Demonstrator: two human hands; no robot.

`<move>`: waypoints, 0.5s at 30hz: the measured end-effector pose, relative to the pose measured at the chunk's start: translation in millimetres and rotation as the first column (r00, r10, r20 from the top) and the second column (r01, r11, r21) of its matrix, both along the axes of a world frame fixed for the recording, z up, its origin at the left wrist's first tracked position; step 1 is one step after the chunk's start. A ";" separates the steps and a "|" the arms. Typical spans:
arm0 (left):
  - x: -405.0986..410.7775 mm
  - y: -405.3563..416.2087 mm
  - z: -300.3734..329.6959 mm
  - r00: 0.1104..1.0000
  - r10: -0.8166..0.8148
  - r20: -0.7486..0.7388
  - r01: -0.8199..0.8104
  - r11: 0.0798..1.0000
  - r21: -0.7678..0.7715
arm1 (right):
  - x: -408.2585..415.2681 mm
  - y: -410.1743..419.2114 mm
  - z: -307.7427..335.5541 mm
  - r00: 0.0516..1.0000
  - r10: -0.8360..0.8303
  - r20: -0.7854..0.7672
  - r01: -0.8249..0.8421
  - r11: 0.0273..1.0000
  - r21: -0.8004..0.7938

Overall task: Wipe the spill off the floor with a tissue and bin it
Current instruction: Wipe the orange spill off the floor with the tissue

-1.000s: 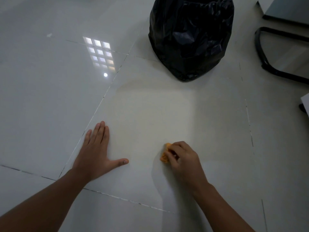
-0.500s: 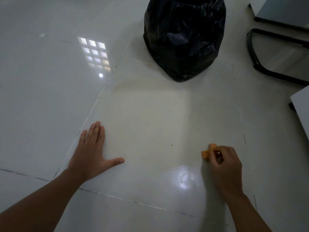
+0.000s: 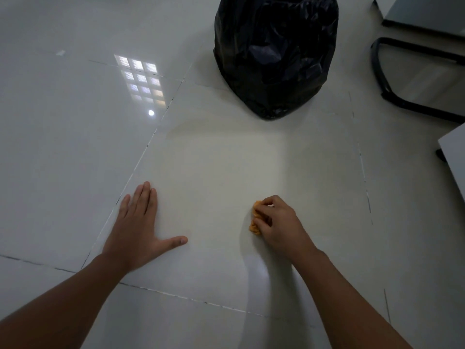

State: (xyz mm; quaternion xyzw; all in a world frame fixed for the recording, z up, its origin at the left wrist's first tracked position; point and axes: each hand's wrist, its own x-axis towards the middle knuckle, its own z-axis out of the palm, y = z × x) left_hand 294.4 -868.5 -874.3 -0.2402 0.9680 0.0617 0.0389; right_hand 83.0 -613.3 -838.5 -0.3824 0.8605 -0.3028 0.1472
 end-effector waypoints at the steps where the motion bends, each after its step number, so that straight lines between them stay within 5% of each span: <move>1: -0.3 0.2 0.4 1.000 0.000 -0.002 0.000 1.000 0.000 | -0.2 -0.6 -0.2 0.998 0.053 -0.013 -0.053 0.998 0.036; 4: 0.1 1.0 0.7 1.000 0.005 -0.010 -0.005 1.000 0.000 | 3.4 2.9 5.6 0.961 0.275 -0.029 -0.268 0.951 0.154; 6: -0.2 1.3 1.1 1.000 0.000 -0.009 0.000 1.000 0.000 | -3.0 12.1 11.0 0.960 0.276 -0.055 -0.268 0.956 0.118; 11: 0.8 0.4 -0.2 1.000 0.005 -0.006 -0.005 1.000 0.003 | -36.6 37.2 6.7 0.944 -0.294 -0.150 0.279 0.953 -0.114; 15: 0.2 -0.1 0.4 1.000 0.004 -0.011 -0.004 1.000 0.005 | -27.7 41.3 -1.0 0.938 -0.334 -0.094 0.326 0.940 -0.097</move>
